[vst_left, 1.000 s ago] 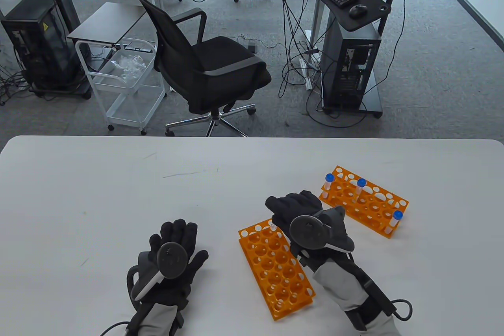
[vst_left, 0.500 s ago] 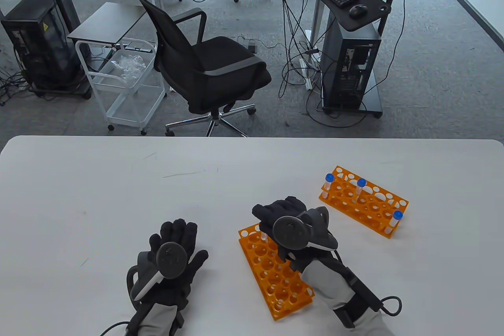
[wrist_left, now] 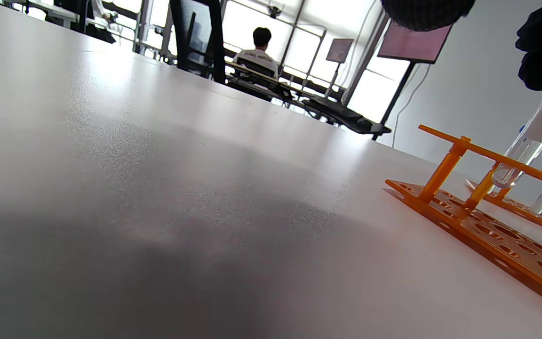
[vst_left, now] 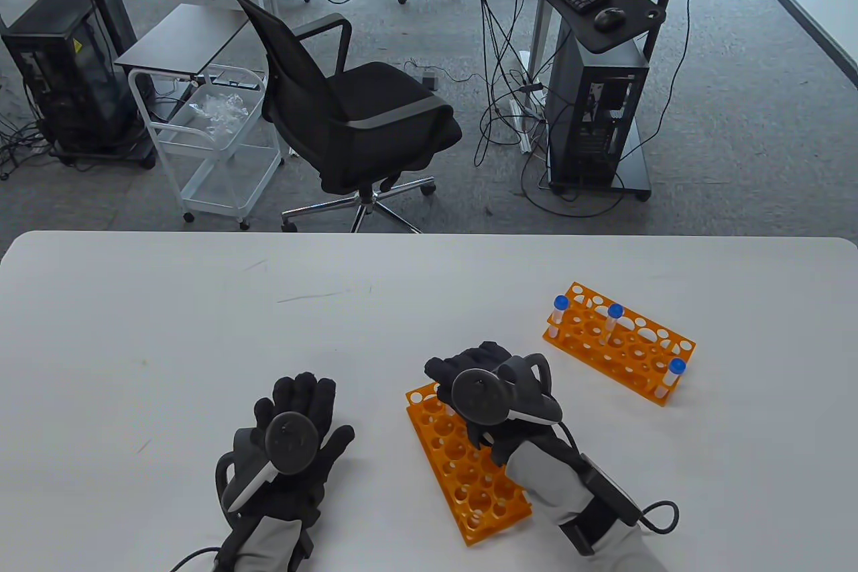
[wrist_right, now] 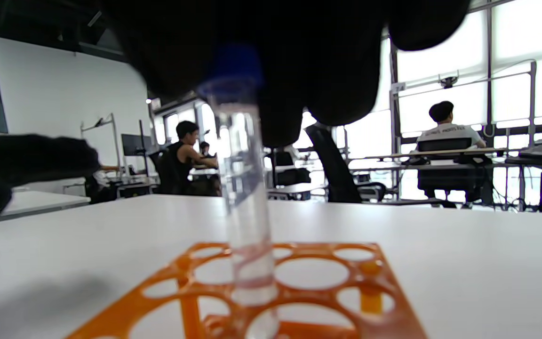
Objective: Transfer 4 test tubes between racks (Right hand only)
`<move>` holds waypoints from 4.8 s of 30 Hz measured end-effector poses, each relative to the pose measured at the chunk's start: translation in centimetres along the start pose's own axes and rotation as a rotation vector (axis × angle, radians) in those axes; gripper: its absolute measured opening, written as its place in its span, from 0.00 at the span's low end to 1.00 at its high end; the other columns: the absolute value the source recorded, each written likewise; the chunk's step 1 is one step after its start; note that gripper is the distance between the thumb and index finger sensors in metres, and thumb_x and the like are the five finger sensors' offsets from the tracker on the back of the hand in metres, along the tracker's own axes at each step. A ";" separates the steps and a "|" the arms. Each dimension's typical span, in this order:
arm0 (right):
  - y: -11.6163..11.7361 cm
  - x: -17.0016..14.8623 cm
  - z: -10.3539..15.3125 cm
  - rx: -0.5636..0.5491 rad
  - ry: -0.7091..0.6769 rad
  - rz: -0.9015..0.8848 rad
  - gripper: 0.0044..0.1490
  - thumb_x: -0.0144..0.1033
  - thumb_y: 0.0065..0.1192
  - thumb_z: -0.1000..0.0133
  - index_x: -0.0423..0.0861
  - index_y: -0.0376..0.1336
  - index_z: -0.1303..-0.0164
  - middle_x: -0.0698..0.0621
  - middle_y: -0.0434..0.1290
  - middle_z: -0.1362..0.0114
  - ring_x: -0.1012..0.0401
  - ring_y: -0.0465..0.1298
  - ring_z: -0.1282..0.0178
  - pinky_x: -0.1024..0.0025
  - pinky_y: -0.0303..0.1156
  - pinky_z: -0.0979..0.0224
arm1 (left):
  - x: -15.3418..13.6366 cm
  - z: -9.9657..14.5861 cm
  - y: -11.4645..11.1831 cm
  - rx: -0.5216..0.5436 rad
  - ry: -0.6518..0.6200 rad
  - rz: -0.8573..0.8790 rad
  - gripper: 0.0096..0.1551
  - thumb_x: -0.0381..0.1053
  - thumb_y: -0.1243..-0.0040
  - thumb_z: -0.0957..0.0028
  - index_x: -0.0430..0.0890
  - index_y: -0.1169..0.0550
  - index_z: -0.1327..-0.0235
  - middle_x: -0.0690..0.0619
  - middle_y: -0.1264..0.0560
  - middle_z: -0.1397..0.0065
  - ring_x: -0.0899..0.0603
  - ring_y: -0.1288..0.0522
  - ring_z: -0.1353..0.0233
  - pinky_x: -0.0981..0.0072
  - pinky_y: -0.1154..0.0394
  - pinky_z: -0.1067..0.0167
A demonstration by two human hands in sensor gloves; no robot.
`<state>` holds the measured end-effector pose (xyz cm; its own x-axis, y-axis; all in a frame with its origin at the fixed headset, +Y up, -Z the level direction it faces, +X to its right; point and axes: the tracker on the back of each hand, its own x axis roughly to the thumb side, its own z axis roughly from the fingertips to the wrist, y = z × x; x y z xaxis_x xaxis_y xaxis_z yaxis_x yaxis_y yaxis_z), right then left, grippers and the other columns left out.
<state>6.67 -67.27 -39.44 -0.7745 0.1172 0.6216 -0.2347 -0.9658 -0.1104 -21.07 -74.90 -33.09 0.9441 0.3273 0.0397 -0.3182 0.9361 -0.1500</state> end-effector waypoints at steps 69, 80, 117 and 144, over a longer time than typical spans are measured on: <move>-7.7 -10.7 8.4 -0.300 0.330 -0.048 0.32 0.43 0.62 0.45 0.45 0.67 0.31 0.41 0.76 0.30 0.41 0.72 0.31 0.35 0.60 0.29 | 0.1 0.1 0.1 0.003 -0.001 -0.004 0.43 0.75 0.61 0.38 0.71 0.63 0.17 0.64 0.68 0.12 0.50 0.75 0.14 0.55 0.76 0.19; -7.9 -16.3 12.0 -0.320 0.550 0.054 0.34 0.43 0.63 0.45 0.44 0.66 0.29 0.40 0.74 0.28 0.40 0.70 0.29 0.35 0.59 0.28 | 0.1 0.1 0.1 0.004 -0.002 -0.002 0.43 0.75 0.61 0.38 0.71 0.63 0.16 0.64 0.68 0.12 0.50 0.75 0.14 0.55 0.76 0.19; -3.7 -22.7 15.6 -0.165 0.825 0.066 0.32 0.36 0.63 0.46 0.41 0.65 0.30 0.38 0.76 0.31 0.40 0.74 0.34 0.36 0.63 0.32 | 0.1 0.1 0.0 -0.008 0.000 -0.006 0.43 0.75 0.61 0.38 0.71 0.62 0.16 0.64 0.68 0.12 0.50 0.75 0.14 0.54 0.75 0.19; -8.4 -18.8 14.3 -0.379 0.650 0.105 0.30 0.35 0.64 0.46 0.42 0.67 0.33 0.40 0.78 0.35 0.41 0.76 0.37 0.37 0.65 0.34 | 0.2 0.1 0.0 -0.009 0.000 -0.008 0.43 0.75 0.61 0.38 0.71 0.62 0.16 0.64 0.68 0.12 0.50 0.75 0.14 0.54 0.75 0.19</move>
<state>31.60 -64.67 -39.05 -0.9667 0.2549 0.0236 -0.2352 -0.8476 -0.4756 -20.93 -74.85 -32.97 0.9465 0.3202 0.0413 -0.3101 0.9373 -0.1589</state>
